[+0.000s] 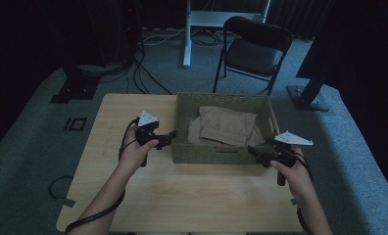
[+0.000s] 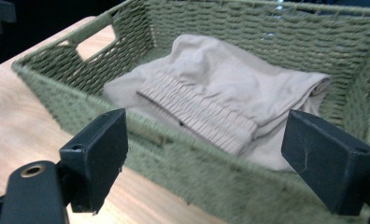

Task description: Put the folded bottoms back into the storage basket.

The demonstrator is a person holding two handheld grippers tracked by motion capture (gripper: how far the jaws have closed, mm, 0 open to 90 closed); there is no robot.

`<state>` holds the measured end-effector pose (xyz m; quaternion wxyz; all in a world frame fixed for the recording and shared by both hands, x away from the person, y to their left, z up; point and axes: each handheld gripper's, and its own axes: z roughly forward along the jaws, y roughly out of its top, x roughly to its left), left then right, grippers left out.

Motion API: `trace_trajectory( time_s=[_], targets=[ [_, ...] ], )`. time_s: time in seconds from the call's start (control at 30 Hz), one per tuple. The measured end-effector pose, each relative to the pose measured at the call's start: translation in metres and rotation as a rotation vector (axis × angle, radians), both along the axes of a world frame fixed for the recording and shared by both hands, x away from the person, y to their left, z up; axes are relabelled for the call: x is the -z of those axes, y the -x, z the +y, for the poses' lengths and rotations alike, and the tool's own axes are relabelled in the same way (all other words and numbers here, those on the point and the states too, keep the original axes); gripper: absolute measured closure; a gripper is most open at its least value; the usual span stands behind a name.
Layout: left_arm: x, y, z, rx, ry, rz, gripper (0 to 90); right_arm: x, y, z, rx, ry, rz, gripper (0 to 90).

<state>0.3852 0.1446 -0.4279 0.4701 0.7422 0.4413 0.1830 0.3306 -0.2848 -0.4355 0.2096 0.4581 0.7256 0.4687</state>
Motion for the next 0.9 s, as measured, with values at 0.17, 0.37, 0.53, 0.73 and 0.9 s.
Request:
trace_trajectory(
  time_s=[0.17, 0.37, 0.53, 0.73, 0.9],
  targets=[
    [0.006, 0.004, 0.005, -0.010, 0.002, 0.004, 18.6, 0.008, 0.008, 0.003, -0.010, -0.006, 0.004, 14.4],
    [0.024, 0.010, 0.018, -0.035, -0.007, 0.021, 18.6, 0.030, 0.018, 0.002, -0.006, 0.023, 0.021, 14.4],
    [0.038, 0.012, 0.026, -0.059, -0.013, 0.041, 18.6, 0.048, 0.023, 0.002, -0.013, 0.027, 0.055, 14.4],
    [0.052, 0.013, 0.031, -0.072, -0.022, 0.063, 18.6, 0.062, 0.028, -0.002, -0.002, 0.023, 0.080, 14.4],
    [0.064, 0.016, 0.037, -0.084, -0.030, 0.072, 18.6, 0.073, 0.032, -0.008, 0.024, 0.044, 0.084, 14.4]
  ],
)
